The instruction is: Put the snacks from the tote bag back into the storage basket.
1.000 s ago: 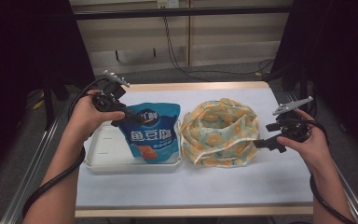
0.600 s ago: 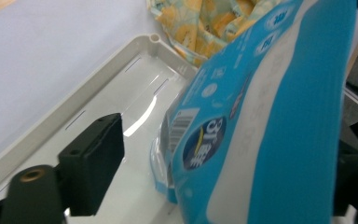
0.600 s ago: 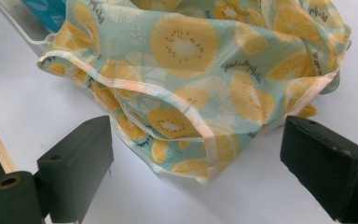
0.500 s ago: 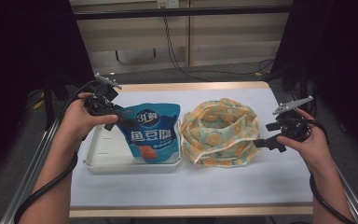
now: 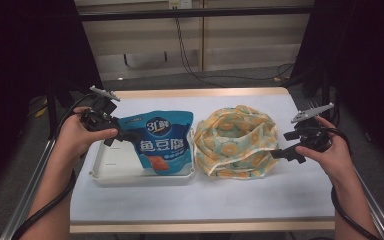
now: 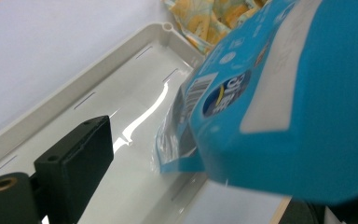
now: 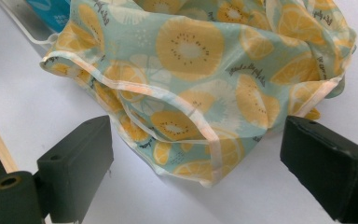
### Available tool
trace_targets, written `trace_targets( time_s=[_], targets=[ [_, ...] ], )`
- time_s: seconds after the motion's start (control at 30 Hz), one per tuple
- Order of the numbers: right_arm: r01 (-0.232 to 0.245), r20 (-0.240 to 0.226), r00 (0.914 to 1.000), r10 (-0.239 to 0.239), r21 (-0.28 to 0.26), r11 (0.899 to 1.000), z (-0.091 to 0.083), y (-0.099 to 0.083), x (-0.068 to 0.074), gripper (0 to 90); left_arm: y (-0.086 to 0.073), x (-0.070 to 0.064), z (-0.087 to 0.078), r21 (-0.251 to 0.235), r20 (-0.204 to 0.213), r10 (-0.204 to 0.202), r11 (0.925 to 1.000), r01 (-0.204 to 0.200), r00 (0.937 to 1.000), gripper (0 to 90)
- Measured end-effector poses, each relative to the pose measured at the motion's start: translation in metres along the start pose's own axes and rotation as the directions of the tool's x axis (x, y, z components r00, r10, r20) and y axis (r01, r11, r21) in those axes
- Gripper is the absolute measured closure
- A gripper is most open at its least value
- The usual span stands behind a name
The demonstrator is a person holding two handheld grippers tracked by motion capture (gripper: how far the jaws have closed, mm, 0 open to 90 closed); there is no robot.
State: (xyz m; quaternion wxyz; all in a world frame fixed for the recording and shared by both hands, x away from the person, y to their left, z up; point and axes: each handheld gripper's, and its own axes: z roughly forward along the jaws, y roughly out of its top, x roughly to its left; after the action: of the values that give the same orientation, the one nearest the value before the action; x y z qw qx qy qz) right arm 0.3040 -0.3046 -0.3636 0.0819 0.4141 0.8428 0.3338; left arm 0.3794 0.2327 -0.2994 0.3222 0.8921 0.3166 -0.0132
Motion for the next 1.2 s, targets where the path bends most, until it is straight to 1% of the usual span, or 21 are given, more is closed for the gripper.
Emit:
trace_targets(
  time_s=[0.07, 0.1, 0.23, 0.3, 0.37, 0.43, 0.47, 0.5, 0.57, 0.6, 0.77, 0.8, 0.83, 0.87, 0.9, 0.97, 1.03, 1.07, 1.1, 1.17, 1.2],
  targets=[
    [0.001, 0.001, 1.0000, -0.001, 0.002, 1.000, 0.000, 0.000, 0.000, 8.8, -0.004, -0.001, 0.001, -0.007, -0.004, -0.015, 0.9999, 0.015, 0.9999, 8.0],
    [0.002, 0.003, 1.0000, -0.002, 0.002, 1.000, 0.000, 0.000, 0.000, 8.8, -0.005, 0.001, 0.000, -0.001, -0.009, -0.005, 1.0000, 0.005, 0.9999, 7.8],
    [0.001, 0.000, 1.0000, -0.001, 0.004, 1.000, 0.001, 0.000, 0.000, 8.8, -0.012, 0.002, 0.001, -0.001, -0.011, -0.009, 1.0000, 0.009, 0.9999, 7.7],
    [-0.001, 0.002, 1.0000, 0.001, 0.004, 1.000, 0.001, 0.000, 0.000, 8.8, -0.014, 0.002, 0.002, -0.006, -0.017, -0.023, 0.9997, 0.023, 0.9996, 7.5],
    [0.006, -0.001, 1.0000, -0.006, 0.007, 1.000, 0.002, 0.000, 0.000, 8.7, -0.017, 0.003, 0.002, -0.005, -0.011, -0.016, 0.9999, 0.016, 0.9998, 7.5],
    [0.005, -0.001, 1.0000, -0.005, 0.009, 1.000, 0.002, 0.000, -0.001, 8.7, -0.019, 0.003, 0.004, -0.019, -0.013, -0.034, 0.9992, 0.034, 0.9993, 7.6],
    [0.005, -0.003, 1.0000, -0.005, 0.010, 1.000, 0.002, 0.000, -0.001, 8.7, -0.021, 0.004, 0.005, -0.004, -0.008, -0.018, 0.9998, 0.018, 0.9998, 7.6],
    [0.004, -0.003, 1.0000, -0.004, 0.007, 1.000, 0.002, 0.000, -0.001, 8.7, -0.022, 0.003, 0.006, -0.023, -0.008, -0.039, 0.9990, 0.039, 0.9992, 7.6],
    [0.007, -0.002, 1.0000, -0.007, 0.005, 1.000, 0.002, -0.001, -0.002, 8.7, -0.025, 0.003, 0.008, -0.024, -0.008, -0.042, 0.9988, 0.042, 0.9991, 7.7],
    [0.006, 0.007, 1.0000, -0.006, 0.008, 1.000, 0.002, -0.001, -0.002, 8.7, -0.025, 0.004, 0.009, -0.007, -0.006, -0.026, 0.9996, 0.026, 0.9996, 7.7],
    [0.006, 0.005, 1.0000, -0.006, 0.008, 1.000, 0.002, 0.000, -0.002, 8.7, -0.032, 0.006, 0.014, -0.022, -0.003, -0.054, 0.9983, 0.054, 0.9986, 7.6],
    [0.006, 0.004, 1.0000, -0.006, 0.008, 1.000, 0.002, 0.000, -0.002, 8.7, -0.033, 0.008, 0.013, -0.008, -0.003, -0.036, 0.9993, 0.036, 0.9993, 7.6],
    [0.008, 0.009, 0.9999, -0.008, 0.010, 1.000, 0.002, 0.000, -0.002, 8.7, -0.034, 0.007, 0.015, -0.022, -0.009, -0.061, 0.9979, 0.061, 0.9981, 7.6],
    [0.009, 0.000, 1.0000, -0.009, 0.009, 1.000, 0.002, -0.001, -0.002, 8.7, -0.036, 0.007, 0.015, -0.028, -0.008, -0.066, 0.9974, 0.066, 0.9978, 7.6],
    [0.008, 0.003, 1.0000, -0.008, 0.009, 1.000, 0.002, -0.001, -0.003, 8.7, -0.037, 0.008, 0.015, -0.021, -0.010, -0.056, 0.9982, 0.056, 0.9984, 7.6],
    [0.006, 0.003, 1.0000, -0.006, 0.006, 1.000, 0.002, -0.001, -0.003, 8.7, -0.039, 0.007, 0.016, -0.018, -0.021, -0.063, 0.9978, 0.063, 0.9978, 7.7],
    [0.000, 0.008, 1.0000, -0.001, 0.008, 1.000, 0.002, -0.001, -0.003, 8.7, -0.042, 0.008, 0.017, -0.014, -0.022, -0.055, 0.9984, 0.055, 0.9982, 7.7],
    [-0.001, 0.008, 1.0000, 0.001, 0.008, 1.000, 0.001, 0.000, -0.003, 8.7, -0.043, 0.008, 0.018, -0.026, -0.016, -0.065, 0.9976, 0.064, 0.9978, 7.8],
    [0.002, 0.007, 1.0000, -0.002, 0.008, 1.000, 0.001, 0.000, -0.003, 8.7, -0.045, 0.010, 0.019, -0.015, -0.015, -0.050, 0.9987, 0.049, 0.9986, 7.9],
    [0.001, 0.002, 1.0000, -0.001, 0.005, 1.000, 0.002, -0.001, -0.003, 8.7, -0.049, 0.009, 0.022, -0.032, -0.014, -0.075, 0.9967, 0.074, 0.9971, 7.8],
    [0.001, 0.003, 1.0000, -0.001, 0.007, 1.000, 0.002, -0.001, -0.004, 8.7, -0.051, 0.011, 0.022, -0.016, -0.017, -0.067, 0.9976, 0.067, 0.9976, 7.8]
  ],
)
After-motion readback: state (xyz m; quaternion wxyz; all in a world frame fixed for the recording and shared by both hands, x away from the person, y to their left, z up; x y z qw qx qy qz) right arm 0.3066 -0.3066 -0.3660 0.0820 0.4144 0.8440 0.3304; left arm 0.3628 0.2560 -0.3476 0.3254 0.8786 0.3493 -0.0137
